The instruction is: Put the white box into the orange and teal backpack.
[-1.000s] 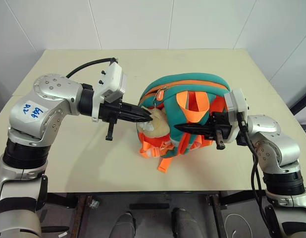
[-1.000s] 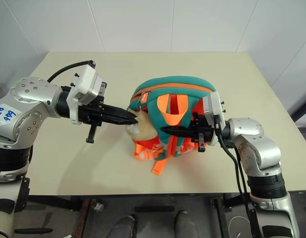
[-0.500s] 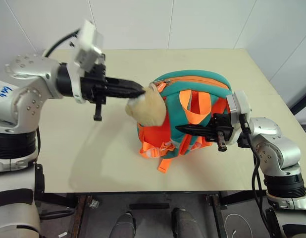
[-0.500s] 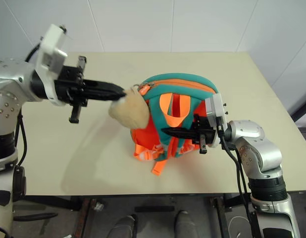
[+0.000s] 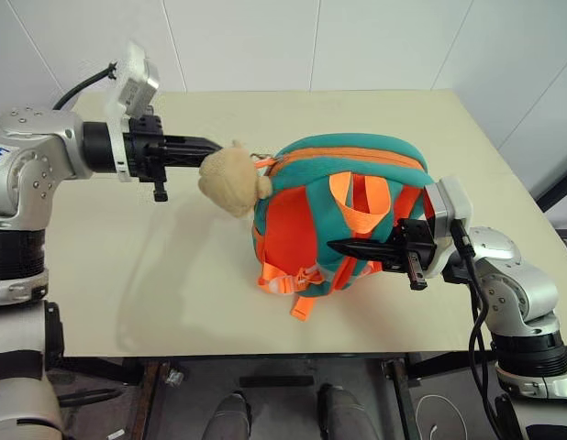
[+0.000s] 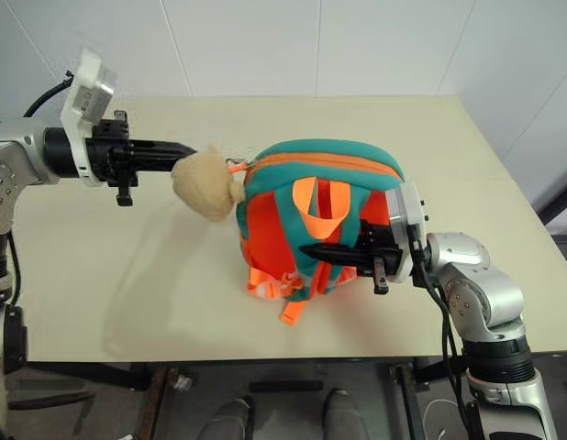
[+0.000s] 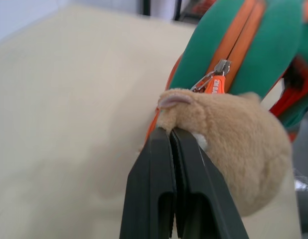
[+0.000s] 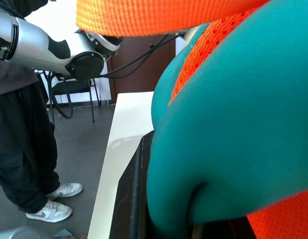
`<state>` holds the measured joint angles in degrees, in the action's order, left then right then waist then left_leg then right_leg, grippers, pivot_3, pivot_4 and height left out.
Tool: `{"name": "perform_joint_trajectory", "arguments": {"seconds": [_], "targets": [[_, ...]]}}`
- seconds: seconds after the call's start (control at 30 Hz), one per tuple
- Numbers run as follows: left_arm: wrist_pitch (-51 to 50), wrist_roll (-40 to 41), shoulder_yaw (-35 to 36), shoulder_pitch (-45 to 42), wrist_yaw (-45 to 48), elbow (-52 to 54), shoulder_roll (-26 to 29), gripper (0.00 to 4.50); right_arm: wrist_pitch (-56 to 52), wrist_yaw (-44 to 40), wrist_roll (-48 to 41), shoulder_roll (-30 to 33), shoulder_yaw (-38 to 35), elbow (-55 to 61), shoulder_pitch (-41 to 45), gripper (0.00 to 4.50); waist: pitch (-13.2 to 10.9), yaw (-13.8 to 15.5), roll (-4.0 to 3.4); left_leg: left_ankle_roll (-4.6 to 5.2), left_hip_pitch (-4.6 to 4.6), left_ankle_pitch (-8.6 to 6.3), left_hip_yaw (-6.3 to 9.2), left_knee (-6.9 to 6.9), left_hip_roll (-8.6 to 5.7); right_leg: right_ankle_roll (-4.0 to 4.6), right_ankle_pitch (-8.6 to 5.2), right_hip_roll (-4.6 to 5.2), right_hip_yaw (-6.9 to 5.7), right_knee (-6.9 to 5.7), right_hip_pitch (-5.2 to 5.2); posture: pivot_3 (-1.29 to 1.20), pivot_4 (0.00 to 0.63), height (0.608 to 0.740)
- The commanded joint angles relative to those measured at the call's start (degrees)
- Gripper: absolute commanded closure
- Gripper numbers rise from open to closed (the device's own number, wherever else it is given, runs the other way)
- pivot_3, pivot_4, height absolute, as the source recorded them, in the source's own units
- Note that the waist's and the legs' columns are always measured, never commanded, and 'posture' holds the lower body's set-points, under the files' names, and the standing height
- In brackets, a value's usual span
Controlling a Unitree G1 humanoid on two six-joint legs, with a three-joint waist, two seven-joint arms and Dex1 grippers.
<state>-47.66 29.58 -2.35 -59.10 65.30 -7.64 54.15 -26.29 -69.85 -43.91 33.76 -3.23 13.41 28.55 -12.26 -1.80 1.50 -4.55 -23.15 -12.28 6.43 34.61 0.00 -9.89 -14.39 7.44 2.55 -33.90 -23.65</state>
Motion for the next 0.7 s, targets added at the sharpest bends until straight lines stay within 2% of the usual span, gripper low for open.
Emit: {"name": "perform_joint_trajectory", "arguments": {"seconds": [0.03,0.33,0.7], "targets": [[3.4,-4.9,-2.6,-0.3,2.6,-4.2,1.5,4.50,0.7,0.3,-1.2,0.0,-1.6,2.0,0.1,4.49,0.0,0.1,0.00,0.00,-0.01,0.00,0.00,0.00,0.00,0.01,0.00,0.00,0.00,0.00,0.00,0.00,0.150,0.740],[11.7,-16.1,-12.6,-1.8,10.6,-14.3,1.6,4.50,0.7,1.0,-1.0,-0.1,-1.1,2.3,-0.1,4.49,0.0,0.0,0.00,0.00,-0.04,0.00,0.00,-0.06,0.00,0.02,-0.01,0.00,-0.01,0.02,-0.03,0.00,0.150,0.740],[18.6,-23.7,-18.8,0.6,12.8,-21.0,-6.3,4.50,0.5,2.2,-1.3,-0.2,-1.0,3.5,-0.8,4.49,0.0,0.0,0.00,0.00,-0.03,0.00,0.00,-0.06,0.00,0.02,-0.01,0.00,-0.01,-0.01,-0.03,0.00,0.150,0.740]]}}
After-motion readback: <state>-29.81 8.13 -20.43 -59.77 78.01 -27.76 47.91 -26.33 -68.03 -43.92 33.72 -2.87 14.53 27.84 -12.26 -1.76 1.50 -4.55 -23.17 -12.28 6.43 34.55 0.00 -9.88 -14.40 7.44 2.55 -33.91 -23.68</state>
